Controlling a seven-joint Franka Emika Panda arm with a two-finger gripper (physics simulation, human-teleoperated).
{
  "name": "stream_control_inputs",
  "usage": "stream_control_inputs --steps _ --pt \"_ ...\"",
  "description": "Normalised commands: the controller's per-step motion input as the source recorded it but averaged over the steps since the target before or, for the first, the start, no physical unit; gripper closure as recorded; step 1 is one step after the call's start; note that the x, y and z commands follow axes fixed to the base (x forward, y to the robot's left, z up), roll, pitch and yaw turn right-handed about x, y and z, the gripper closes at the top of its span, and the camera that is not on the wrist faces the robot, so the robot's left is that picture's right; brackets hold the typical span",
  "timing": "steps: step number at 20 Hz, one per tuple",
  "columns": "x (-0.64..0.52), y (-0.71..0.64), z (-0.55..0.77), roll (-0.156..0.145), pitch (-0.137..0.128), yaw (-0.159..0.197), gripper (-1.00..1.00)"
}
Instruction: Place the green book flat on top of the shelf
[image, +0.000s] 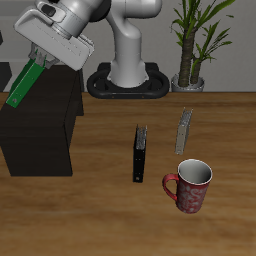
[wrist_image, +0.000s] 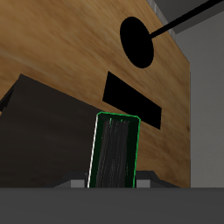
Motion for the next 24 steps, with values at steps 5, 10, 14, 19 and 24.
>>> stream_control_inputs --steps 5,10,14,19,24 --pt "0.1 -0.07 -0.41 -0.04 0.083 0.006 1.0" --pt "0.27 -0.15 -0.64 -0.046 0.125 0.001 1.0" --pt "0.31 0.14 -0.83 0.16 0.313 -0.053 -1.0" --pt "0.11 0.32 -0.44 0.194 0.153 -0.059 -1.0" --pt "0.02 0.26 0.05 0.103 0.035 -0.052 -1.0"
